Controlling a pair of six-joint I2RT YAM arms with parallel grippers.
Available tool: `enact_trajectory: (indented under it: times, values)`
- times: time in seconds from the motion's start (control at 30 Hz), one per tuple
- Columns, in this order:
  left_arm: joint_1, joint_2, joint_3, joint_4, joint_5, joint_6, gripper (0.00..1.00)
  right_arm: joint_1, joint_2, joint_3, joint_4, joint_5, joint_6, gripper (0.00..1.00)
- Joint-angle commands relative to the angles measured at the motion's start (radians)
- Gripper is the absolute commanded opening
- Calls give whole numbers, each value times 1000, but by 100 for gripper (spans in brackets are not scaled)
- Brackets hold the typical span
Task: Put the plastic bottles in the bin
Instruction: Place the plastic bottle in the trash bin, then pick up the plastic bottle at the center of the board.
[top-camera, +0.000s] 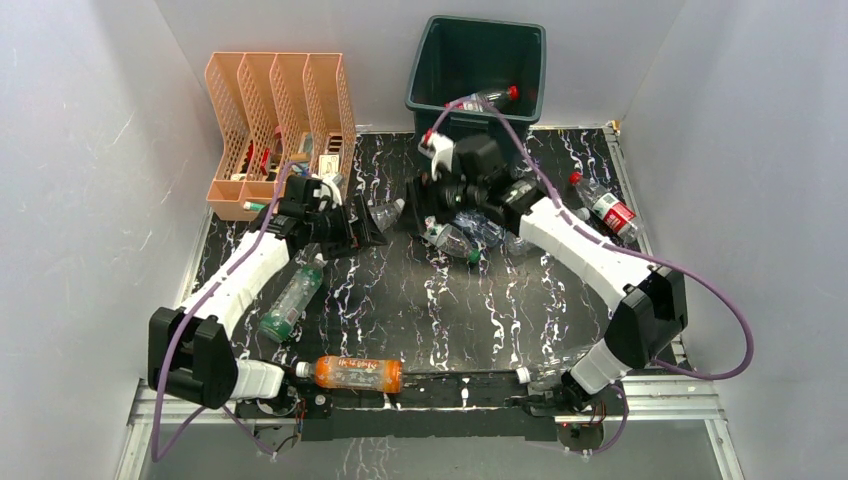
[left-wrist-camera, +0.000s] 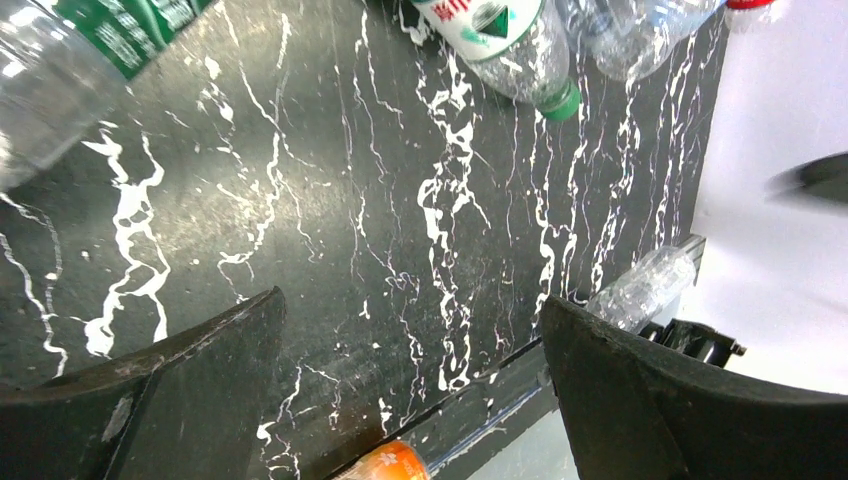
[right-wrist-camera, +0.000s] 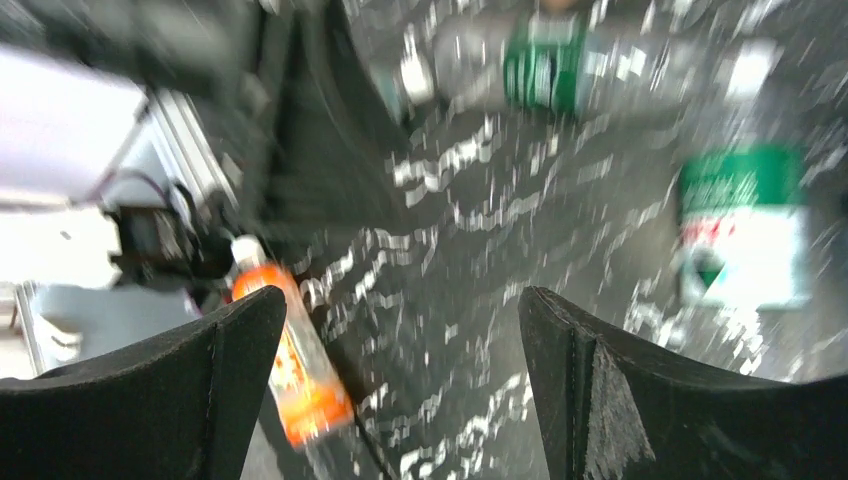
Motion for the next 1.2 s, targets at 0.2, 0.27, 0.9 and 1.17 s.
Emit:
enact_trajectory:
  times: [0.2,0.27,0.9,1.17]
  values:
    - [126,-7,115,-95,29,64,98,186,-135,-302,62,73,-22,98]
    - [131,-14,125,-107,26,68,98,240,-122,-332,78,87,-30,98]
    - [142,-109,32,-163,16,81,98,573,132,-306,90,175,-220,98]
    - [142,-140,-21,-160,19,78,98,645,221,-271,81,242,-249,98]
